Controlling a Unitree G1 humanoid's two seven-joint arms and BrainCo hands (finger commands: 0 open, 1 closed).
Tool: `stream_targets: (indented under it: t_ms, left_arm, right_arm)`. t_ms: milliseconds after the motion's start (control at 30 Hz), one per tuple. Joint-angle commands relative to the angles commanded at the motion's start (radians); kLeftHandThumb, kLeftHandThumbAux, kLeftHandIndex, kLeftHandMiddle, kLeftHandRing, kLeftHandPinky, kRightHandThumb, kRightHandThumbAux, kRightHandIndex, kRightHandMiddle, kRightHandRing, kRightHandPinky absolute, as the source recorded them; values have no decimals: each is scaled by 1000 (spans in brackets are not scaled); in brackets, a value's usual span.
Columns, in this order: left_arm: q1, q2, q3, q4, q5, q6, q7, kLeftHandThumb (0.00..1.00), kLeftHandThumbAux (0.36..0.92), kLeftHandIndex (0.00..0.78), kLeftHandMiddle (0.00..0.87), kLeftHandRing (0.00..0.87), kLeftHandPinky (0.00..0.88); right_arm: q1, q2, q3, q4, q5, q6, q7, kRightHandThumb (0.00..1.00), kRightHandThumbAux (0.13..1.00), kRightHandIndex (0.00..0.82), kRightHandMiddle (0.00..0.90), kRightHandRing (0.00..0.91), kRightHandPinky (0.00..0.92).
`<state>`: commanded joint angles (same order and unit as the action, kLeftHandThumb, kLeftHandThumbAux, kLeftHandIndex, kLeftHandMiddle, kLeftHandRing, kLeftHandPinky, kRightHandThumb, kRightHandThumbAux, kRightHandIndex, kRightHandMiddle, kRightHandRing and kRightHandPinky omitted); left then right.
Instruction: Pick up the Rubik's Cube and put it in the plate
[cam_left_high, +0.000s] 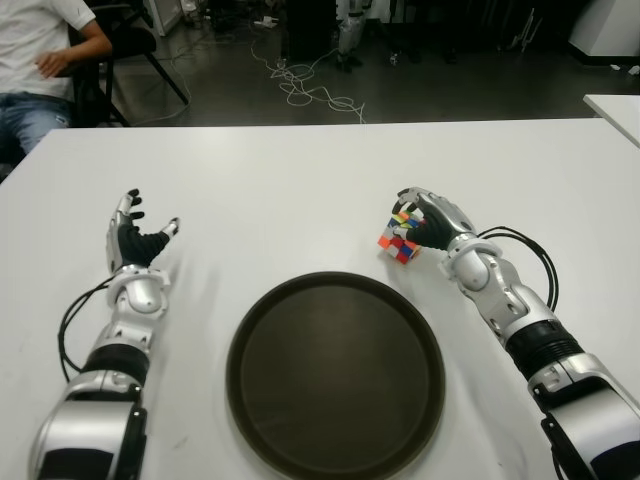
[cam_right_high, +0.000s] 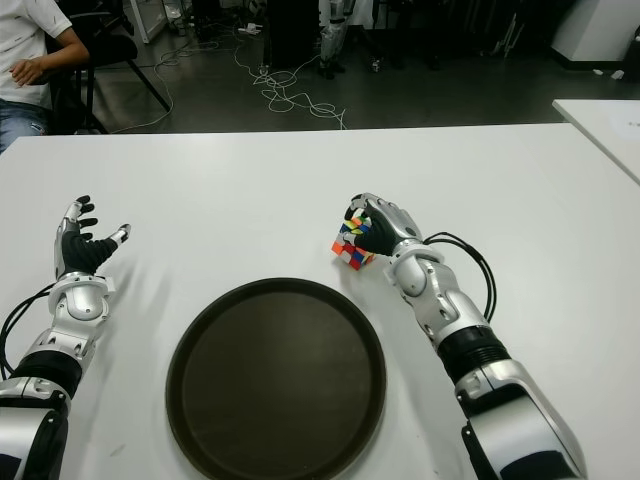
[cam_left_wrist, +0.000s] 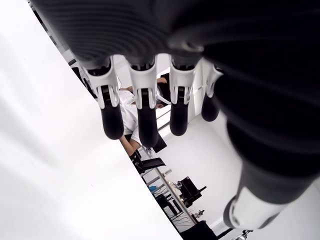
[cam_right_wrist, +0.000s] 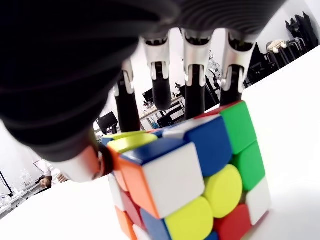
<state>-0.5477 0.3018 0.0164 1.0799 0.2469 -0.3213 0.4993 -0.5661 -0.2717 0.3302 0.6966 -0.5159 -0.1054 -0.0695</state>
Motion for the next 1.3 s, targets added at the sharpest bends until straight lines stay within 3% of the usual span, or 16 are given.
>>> stream_targets:
  t_ms: [767, 967, 1300]
  left_arm:
    - [1, -1, 0, -3, 0, -7, -9, 332, 758, 122, 179, 187, 221]
    - [1, -2, 3, -2, -5, -11, -12, 335, 755, 126, 188, 206, 256]
    - [1, 1, -2, 1, 0, -9, -8, 295, 756, 122, 184, 197, 239]
  right_arm:
    - [-9, -4, 8, 20, -5, -5, -2, 703, 722, 434, 757, 767, 765]
    - [-11, -3, 6, 20, -4, -2, -5, 703, 721, 436, 763, 775, 773]
    - [-21, -7, -25, 21, 24, -1, -7, 704, 722, 436, 770, 777, 770]
